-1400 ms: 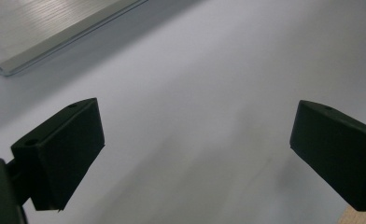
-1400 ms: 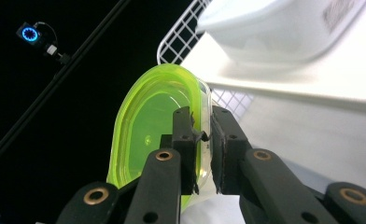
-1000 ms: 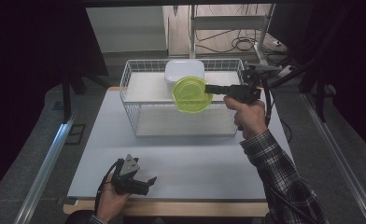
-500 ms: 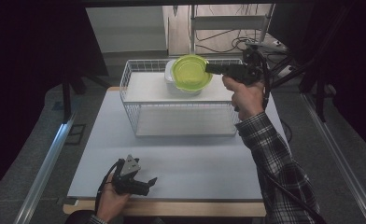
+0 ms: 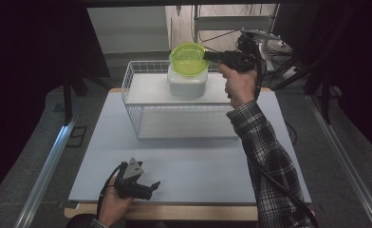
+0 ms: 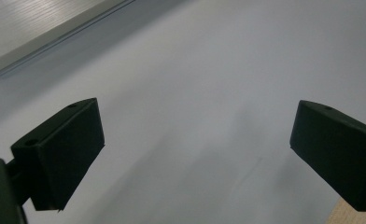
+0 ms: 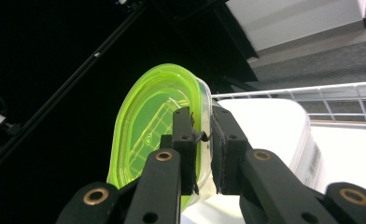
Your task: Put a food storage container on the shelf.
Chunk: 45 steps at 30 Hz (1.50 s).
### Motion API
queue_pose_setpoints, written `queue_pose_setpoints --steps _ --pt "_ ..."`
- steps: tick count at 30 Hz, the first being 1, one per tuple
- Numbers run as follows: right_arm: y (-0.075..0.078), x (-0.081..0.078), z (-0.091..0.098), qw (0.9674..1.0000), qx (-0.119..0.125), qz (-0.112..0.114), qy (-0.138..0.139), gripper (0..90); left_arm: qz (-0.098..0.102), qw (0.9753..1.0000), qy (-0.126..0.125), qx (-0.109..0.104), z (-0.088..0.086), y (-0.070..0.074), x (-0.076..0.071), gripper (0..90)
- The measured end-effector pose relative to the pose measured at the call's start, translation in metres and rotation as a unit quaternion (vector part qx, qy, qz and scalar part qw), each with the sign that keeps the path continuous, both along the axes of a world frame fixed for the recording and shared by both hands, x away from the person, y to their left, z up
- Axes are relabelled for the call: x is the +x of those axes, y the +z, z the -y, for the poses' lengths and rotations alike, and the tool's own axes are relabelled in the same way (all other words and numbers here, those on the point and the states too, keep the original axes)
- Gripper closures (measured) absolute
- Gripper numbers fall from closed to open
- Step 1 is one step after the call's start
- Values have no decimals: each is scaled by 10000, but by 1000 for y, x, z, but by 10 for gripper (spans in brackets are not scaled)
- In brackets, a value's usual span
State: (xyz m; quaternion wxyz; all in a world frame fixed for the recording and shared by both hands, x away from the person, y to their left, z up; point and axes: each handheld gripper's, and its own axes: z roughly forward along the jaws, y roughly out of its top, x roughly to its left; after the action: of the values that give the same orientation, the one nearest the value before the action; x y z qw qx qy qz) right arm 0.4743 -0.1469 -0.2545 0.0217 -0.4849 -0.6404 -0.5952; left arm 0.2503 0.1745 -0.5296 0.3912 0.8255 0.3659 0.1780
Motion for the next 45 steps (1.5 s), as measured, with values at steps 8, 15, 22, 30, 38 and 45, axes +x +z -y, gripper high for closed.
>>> queue_pose_setpoints --steps 8,15,22,30,38,45 --pt "-6 14 -8 9997 13 -93 -216 813 -20 10000 -38 19 1 0 0 28" --pt "-7 18 -17 9993 -44 -168 -338 811 -31 10000 -56 40 1 -1 -1 28" --pt "-7 19 -20 9986 -157 -170 -482 783 -49 9999 -73 88 2 -1 -1 28" --pt "-8 22 -23 9977 -289 -163 -585 705 -55 9999 -88 114 2 -2 -1 28" --pt "-11 24 -22 9978 -321 -107 -567 526 -68 9998 -97 146 3 -2 -1 28" --pt "-12 27 -20 9983 -284 86 -496 316 -72 9998 -91 150 2 -2 -1 28"
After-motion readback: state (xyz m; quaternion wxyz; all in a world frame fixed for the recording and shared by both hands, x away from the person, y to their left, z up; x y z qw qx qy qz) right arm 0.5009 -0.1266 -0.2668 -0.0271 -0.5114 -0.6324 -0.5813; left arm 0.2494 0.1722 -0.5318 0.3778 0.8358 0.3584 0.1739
